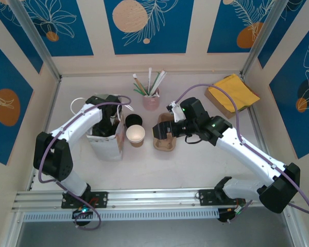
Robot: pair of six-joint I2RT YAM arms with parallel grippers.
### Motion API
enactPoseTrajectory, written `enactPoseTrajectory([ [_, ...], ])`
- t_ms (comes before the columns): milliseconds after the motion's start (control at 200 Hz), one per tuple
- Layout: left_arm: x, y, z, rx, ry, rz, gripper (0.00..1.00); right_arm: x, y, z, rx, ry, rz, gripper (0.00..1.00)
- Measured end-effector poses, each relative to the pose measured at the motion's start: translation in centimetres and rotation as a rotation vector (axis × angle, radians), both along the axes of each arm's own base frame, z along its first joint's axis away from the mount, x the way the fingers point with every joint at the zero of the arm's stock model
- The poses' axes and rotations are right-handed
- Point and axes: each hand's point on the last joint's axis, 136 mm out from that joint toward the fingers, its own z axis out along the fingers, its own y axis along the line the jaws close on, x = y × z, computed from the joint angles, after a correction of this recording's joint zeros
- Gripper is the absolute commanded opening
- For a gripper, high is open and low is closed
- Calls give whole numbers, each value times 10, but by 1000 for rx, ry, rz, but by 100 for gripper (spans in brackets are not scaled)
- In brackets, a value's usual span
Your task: Pack the takeout coffee
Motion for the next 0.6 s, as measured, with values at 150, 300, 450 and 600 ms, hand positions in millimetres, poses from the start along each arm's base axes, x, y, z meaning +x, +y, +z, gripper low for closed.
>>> enactPoseTrajectory([
  [150, 0, 0, 0, -1, -2, 0, 49, 0, 0, 0, 0, -1, 0, 99],
  [300, -1, 0, -1, -1, -3, 0, 48, 0, 0, 0, 1, -1, 0, 99],
  [450, -1, 1, -3, -1, -1, 0, 48, 0, 0, 1, 2, -2, 0, 99],
  [600, -3, 1, -5, 1, 2, 0, 48, -1, -1, 2, 4, -5, 0, 99],
])
